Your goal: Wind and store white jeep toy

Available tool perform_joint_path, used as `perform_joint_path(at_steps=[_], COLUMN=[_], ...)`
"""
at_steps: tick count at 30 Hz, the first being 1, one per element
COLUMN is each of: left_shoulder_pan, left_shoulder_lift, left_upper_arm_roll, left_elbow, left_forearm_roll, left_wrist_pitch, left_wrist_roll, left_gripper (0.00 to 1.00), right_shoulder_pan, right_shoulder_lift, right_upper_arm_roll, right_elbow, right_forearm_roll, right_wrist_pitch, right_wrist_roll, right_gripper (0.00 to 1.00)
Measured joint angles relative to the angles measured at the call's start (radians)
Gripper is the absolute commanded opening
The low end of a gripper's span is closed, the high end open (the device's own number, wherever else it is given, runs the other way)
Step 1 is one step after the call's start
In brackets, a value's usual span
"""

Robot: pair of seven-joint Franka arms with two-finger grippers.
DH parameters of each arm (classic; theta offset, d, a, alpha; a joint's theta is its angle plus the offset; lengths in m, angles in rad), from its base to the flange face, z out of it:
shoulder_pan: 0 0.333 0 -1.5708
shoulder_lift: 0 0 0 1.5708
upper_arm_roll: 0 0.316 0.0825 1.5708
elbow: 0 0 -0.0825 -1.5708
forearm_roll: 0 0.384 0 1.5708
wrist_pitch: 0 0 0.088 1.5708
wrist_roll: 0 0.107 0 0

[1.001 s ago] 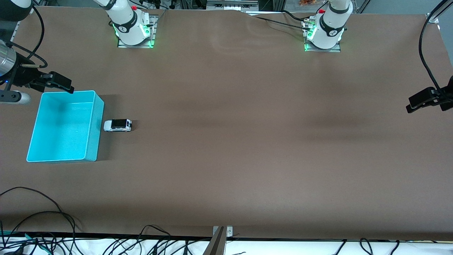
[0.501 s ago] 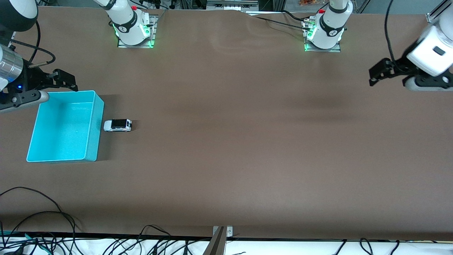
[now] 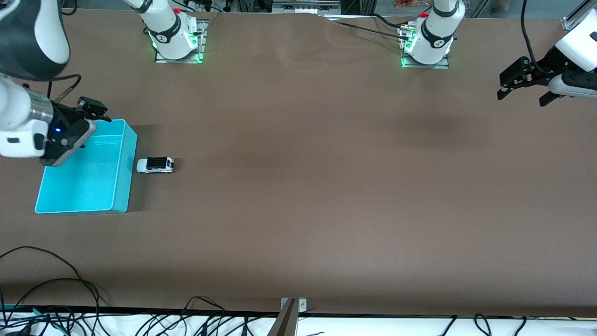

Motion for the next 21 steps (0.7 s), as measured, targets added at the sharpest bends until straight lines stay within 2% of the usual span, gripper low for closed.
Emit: perform_joint_path(at_steps=[5,12,21], left_shoulder_pan=[-0.005,-0.024,-0.079], left_shoulder_lift=[0.002,0.007,0.024], left_upper_arm_roll=[0.006,0.012,0.091], left_elbow=[-0.006,-0.006,0.000], left_forearm_roll=[0.000,0.000,0.003], left_wrist_pitch=[0.009,0.015,0.024], left_wrist_roll=[0.019,0.019,0.020], left_gripper=[1.00,1.00,1.00], right_shoulder_pan=[0.000,0.000,0.002], right_shoulder_lift=[0.034,0.042,0.041], right_upper_arm_roll=[0.000,0.000,0.003], right_elbow=[-0.022,-0.116,-0.279], right_forearm_roll=[0.000,0.000,0.000], right_wrist_pitch=[0.044,0.135,0.293], right_wrist_roll=[-0.143,-0.287,-0.387], right_gripper=[1.00,1.00,1.00])
